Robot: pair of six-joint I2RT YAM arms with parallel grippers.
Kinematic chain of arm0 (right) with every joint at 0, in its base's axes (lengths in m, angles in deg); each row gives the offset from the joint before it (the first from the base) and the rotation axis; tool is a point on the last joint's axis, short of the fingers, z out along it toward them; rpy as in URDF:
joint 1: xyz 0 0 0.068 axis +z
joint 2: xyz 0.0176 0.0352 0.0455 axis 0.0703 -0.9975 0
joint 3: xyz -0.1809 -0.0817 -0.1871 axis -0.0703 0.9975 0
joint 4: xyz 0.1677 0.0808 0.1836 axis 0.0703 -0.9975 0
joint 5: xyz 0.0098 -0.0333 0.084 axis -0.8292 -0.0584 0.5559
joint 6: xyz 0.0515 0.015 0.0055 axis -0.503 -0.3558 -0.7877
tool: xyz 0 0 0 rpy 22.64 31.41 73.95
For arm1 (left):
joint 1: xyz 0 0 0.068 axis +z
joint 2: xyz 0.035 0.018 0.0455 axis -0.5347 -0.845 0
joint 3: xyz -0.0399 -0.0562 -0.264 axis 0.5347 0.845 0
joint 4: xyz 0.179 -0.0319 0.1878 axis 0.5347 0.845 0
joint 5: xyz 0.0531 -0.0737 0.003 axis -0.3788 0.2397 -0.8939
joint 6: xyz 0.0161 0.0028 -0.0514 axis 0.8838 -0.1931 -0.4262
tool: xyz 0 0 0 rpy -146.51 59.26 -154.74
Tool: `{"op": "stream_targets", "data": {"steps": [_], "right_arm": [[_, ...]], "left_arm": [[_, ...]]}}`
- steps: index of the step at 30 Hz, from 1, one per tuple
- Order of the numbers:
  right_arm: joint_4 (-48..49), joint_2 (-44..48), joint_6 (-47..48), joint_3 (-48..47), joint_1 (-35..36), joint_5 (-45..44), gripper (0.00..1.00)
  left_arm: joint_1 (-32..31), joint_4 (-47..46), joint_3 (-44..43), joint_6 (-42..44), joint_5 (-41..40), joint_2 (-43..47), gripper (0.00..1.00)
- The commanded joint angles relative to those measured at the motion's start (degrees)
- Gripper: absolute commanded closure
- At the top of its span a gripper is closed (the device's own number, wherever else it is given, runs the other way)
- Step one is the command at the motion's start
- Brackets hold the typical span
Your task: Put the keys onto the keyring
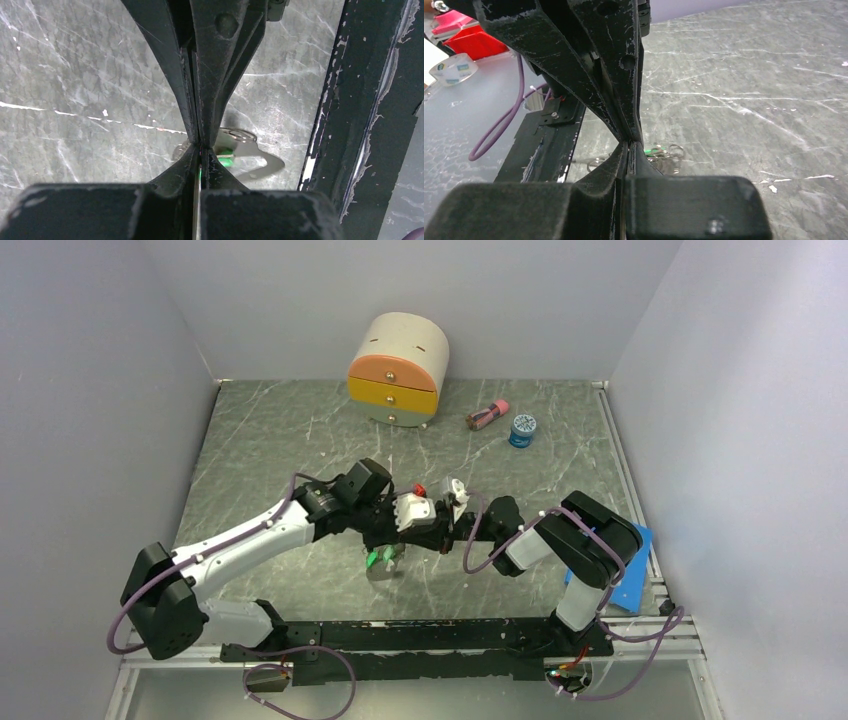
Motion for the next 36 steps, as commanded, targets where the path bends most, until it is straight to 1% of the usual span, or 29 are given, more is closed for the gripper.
{"op": "stream_targets", "data": {"steps": [1,3,7,10,11,13,16,18,20,21,24,26,28,33,36], "right_arm": [[8.82,0.08,0.76,-1.74,-0.1,-0.6,1.0],[9.78,0.37,0.47,-1.23,-0.17,-0.85,1.0],[10.78,1.12,-0.2,-0.6,-0.11,-1.06,1.0],[11.41,1.75,-0.68,-0.18,-0.11,-1.4,1.0],[11.43,1.99,-0.79,-0.1,-0.12,-1.43,1.0],[11.43,2.48,-0.89,0.05,-0.06,-1.44,1.0],[11.43,3.1,-1.17,0.16,-0.02,-1.26,1.0],[11.43,3.39,-1.37,0.24,-0.06,-1.1,1.0],[11.43,3.73,-1.43,0.36,-0.04,-1.04,1.0],[11.43,3.8,-1.45,0.42,-0.05,-1.0,1.0],[11.43,3.98,-1.7,0.44,-0.06,-0.78,1.0],[11.43,3.88,-1.92,0.36,-0.03,-0.65,1.0],[11.43,3.87,-1.96,0.27,0.01,-0.64,1.0],[11.43,3.52,-1.99,-0.16,0.09,-0.39,1.0],[11.42,3.43,-2.06,-0.17,0.15,-0.56,1.0]], "left_arm": [[-0.58,-4.5,1.82,-0.25,4.74,4.23,0.9],[-0.57,-7.18,4.08,-1.7,4.17,6.54,0.78],[-0.4,-14.28,9.6,-5.76,1.75,12.4,0.46],[0.35,-19.78,13.89,-9.44,0.71,16.73,0.28],[0.78,-21.44,15.43,-10.62,0.96,18.11,0.24],[2.39,-25.06,18.39,-12.87,2.27,20.55,0.2],[6.02,-32.79,23.91,-16.72,6.5,24.07,0.17],[10.36,-39.05,27.73,-20.11,10.37,26.14,0.17],[13.83,-45.55,31.4,-24.23,14.17,27.59,0.18],[15.48,-49.31,33.29,-27.66,16.74,28.08,0.18],[18.7,-62.11,39.07,-34.56,21.01,27.52,0.22],[19.8,-70.2,41.57,-37.63,23.24,25.92,0.29],[20.03,-75.34,42.6,-38.86,25.68,23.73,0.35],[19.93,-84.72,43.7,-40.38,29.55,18.29,0.42],[19.93,-86.41,43.67,-39.67,31.26,15.33,0.46]]}}
